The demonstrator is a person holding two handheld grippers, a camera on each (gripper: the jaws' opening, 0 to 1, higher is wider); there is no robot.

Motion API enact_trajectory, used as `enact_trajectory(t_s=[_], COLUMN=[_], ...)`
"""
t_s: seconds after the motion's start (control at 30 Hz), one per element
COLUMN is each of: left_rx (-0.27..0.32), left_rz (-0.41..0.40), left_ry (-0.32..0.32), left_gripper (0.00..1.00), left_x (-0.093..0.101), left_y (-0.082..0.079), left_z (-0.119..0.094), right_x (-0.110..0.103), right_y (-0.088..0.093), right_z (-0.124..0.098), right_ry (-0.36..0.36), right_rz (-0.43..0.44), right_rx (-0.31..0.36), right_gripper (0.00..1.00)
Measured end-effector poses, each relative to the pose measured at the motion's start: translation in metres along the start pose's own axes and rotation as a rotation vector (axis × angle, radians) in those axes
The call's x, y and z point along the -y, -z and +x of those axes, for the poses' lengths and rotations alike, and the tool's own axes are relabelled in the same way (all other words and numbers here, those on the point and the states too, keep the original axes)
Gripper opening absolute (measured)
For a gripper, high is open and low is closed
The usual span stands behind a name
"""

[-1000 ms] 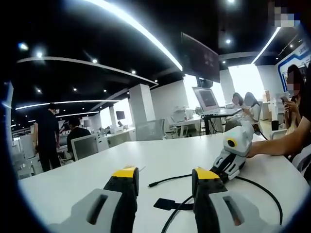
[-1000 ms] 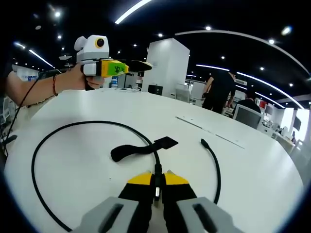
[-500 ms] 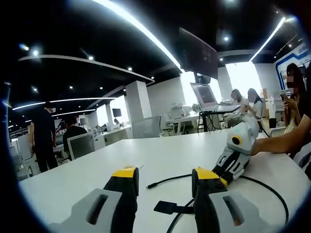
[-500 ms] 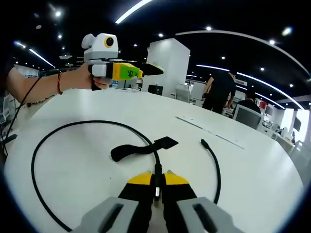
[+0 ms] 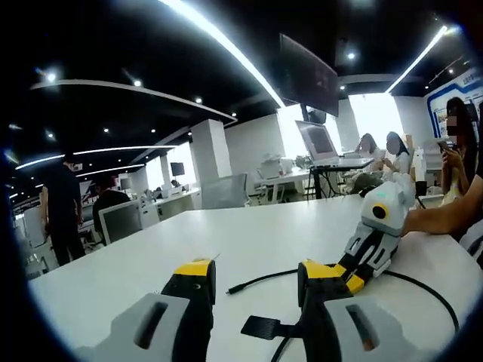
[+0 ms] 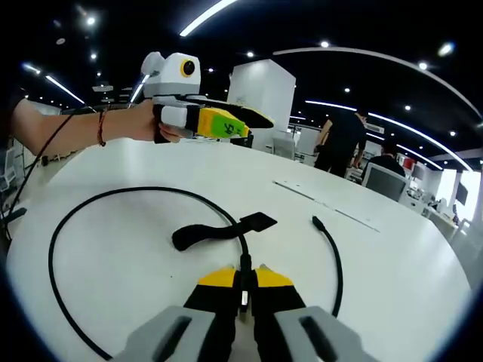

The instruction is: Find the charging cable on the desk, coil it up and secure with Velcro.

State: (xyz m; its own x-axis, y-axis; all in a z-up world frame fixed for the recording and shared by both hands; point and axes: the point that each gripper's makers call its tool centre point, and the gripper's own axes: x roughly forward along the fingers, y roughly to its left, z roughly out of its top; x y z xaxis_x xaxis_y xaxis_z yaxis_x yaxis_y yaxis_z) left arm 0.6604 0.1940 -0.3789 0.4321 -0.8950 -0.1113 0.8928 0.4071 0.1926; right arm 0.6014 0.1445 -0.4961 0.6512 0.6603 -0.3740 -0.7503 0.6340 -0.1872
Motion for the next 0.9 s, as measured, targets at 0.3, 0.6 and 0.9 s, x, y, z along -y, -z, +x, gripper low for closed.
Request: enact_trajectory(t_s=[0.3,0.6,0.9], left_rx=[-0.027,-0.051,-0.106], left_rz=[0.008,0.008,0.021], left_ry=[0.018,0.029,0.064], left_gripper=[0.43,0.43,0.43], left_x=[-0.006,-0.009,-0.008], left_y=[0.007,0.015,0.034], left_z=[0.016,0.026,0.052], right_x=[0.0,0.0,0.0], right_y=[-0.001,-0.003,-0.003], right_z=[0.0,0.0,-0.001], right_ry=[-0.001,-0.003,-0.002], right_rz=[0.003,0.001,0.0], right_rx=[0.001,0.001,0.0], right_gripper=[0.08,0.08,0.08])
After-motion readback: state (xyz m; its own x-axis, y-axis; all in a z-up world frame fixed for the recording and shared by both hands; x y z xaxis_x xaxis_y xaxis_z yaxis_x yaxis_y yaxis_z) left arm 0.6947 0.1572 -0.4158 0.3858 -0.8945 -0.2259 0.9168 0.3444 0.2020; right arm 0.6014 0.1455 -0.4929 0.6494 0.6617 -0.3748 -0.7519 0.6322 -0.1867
